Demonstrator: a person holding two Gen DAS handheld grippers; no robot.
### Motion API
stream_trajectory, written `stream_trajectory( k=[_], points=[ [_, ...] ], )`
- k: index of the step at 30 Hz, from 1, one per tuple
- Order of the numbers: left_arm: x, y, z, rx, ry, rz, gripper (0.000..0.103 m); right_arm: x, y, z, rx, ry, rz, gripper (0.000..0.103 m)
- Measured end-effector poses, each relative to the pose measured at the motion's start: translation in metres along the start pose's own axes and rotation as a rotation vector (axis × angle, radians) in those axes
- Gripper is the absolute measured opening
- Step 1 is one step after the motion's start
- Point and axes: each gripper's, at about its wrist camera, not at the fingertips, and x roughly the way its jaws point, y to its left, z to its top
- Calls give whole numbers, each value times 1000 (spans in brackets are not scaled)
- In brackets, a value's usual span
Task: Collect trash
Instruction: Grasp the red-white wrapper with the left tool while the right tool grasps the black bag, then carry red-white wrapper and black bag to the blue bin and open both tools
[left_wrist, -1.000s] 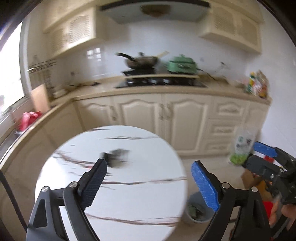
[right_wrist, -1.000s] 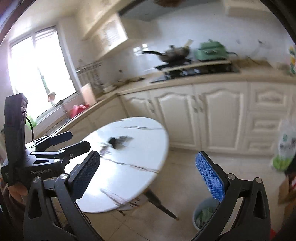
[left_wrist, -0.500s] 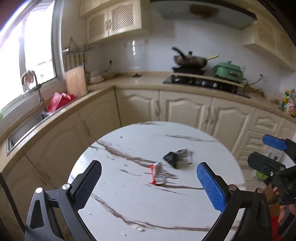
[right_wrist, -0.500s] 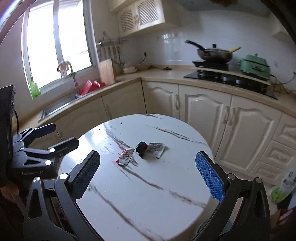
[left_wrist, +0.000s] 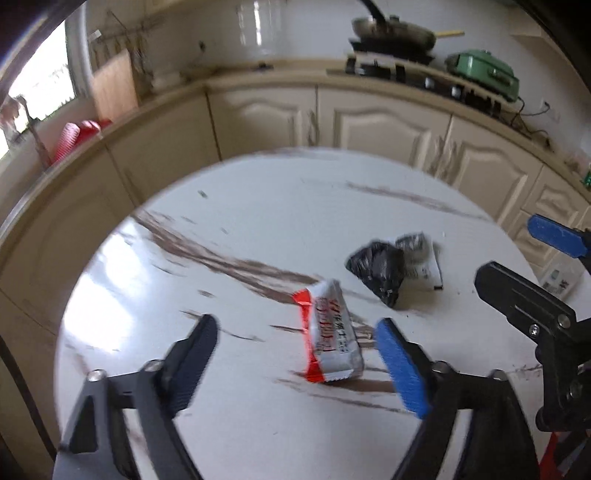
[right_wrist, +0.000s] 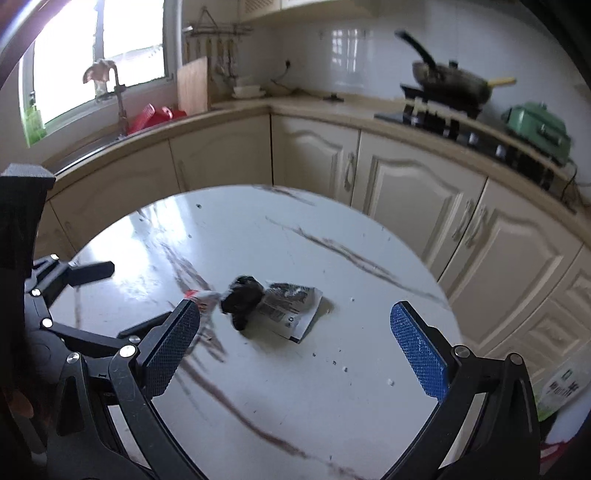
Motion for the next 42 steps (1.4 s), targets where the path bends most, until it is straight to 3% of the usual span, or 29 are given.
stream_trajectory(
  k=[6, 8, 11, 13, 14, 15, 25, 28, 30, 31, 33, 42],
  points=[
    [44, 6, 28, 5, 82, -45, 62, 25, -2, -4, -7, 39, 65, 103],
    [47, 10, 35, 6, 69, -46, 56, 28, -1, -5, -8, 37, 74, 103],
    [44, 13, 32, 21, 49, -66, 30, 36, 3, -5, -8, 55, 94, 103],
    [43, 18, 30, 25, 50, -92, 25, 40, 6, -6, -11, 65, 92, 103],
    [45, 20, 27, 28, 51, -102, 16, 42, 7, -5, -14, 69, 93, 103],
    [43, 24, 23, 25, 54, -113, 12, 43, 9, -5, -19, 67, 88, 103],
    [-1, 84, 4, -24, 11, -82, 8, 66, 49, 0, -121, 103, 136, 100],
    [-6, 94, -2, -30, 13, -83, 8, 74, 58, -2, -152, 114, 134, 87],
    [-8, 95, -5, -30, 16, -85, 8, 78, 60, -3, -160, 136, 123, 61],
    [-10, 97, -6, -36, 18, -81, 8, 79, 61, -4, -165, 138, 127, 55],
    [-16, 95, -11, -41, 16, -87, 8, 80, 60, -5, -155, 155, 121, 32],
    [-38, 81, -14, -38, 8, -94, 8, 47, 56, -7, -122, 116, 198, 28]
  ],
)
